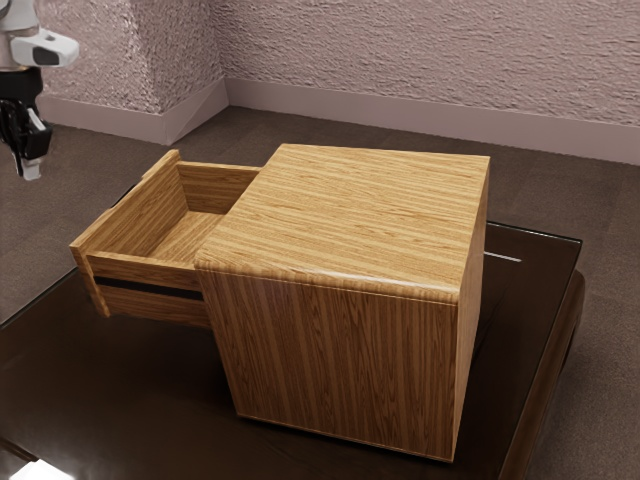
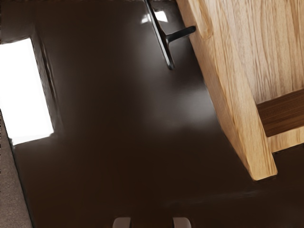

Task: Push the drawer handle with one arm to close the drawer

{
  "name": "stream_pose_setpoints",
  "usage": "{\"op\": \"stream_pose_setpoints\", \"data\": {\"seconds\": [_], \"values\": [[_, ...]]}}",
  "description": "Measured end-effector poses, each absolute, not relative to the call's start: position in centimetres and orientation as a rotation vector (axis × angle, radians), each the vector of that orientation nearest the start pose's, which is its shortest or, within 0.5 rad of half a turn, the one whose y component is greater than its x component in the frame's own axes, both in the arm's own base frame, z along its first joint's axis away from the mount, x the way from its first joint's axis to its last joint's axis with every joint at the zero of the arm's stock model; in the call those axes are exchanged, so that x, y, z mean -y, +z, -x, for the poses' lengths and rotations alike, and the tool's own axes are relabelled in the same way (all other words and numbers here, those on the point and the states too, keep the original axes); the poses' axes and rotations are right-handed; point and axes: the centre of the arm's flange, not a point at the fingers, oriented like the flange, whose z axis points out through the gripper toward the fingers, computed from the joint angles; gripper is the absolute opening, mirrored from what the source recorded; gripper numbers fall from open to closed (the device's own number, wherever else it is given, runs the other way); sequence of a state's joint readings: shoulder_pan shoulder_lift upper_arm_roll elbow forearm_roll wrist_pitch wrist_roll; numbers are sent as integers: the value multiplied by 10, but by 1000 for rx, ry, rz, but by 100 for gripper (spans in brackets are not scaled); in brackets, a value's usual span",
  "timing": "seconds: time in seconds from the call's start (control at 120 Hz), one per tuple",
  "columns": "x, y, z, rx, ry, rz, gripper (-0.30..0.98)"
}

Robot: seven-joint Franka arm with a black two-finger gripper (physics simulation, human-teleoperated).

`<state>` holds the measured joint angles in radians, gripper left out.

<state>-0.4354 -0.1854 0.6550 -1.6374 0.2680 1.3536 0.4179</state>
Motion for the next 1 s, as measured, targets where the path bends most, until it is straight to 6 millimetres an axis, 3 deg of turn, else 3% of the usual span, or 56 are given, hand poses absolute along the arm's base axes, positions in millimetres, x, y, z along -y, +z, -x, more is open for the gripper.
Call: {"op": "stream_pose_setpoints", "data": {"seconds": [0.075, 0.167, 0.25, 0.317, 0.425, 0.517, 0.65, 0.725, 0.867, 1.0], "values": [[-188, 663, -444, -249, 240, 3000, -3], [-227, 669, -432, -198, 223, 2970, -6], [-235, 663, -436, -312, 199, 2939, -7], [-238, 645, -442, -436, 203, 2919, -8], [-254, 596, -447, -633, 197, 2904, -9], [-261, 577, -451, -788, 144, 2863, -9], [-259, 579, -455, -1006, 86, 2764, -10], [-244, 570, -464, -1166, 85, 2692, -10], [-233, 548, -472, -1385, 68, 2573, -10], [-225, 543, -481, -1533, -11, 2452, -10]]}}
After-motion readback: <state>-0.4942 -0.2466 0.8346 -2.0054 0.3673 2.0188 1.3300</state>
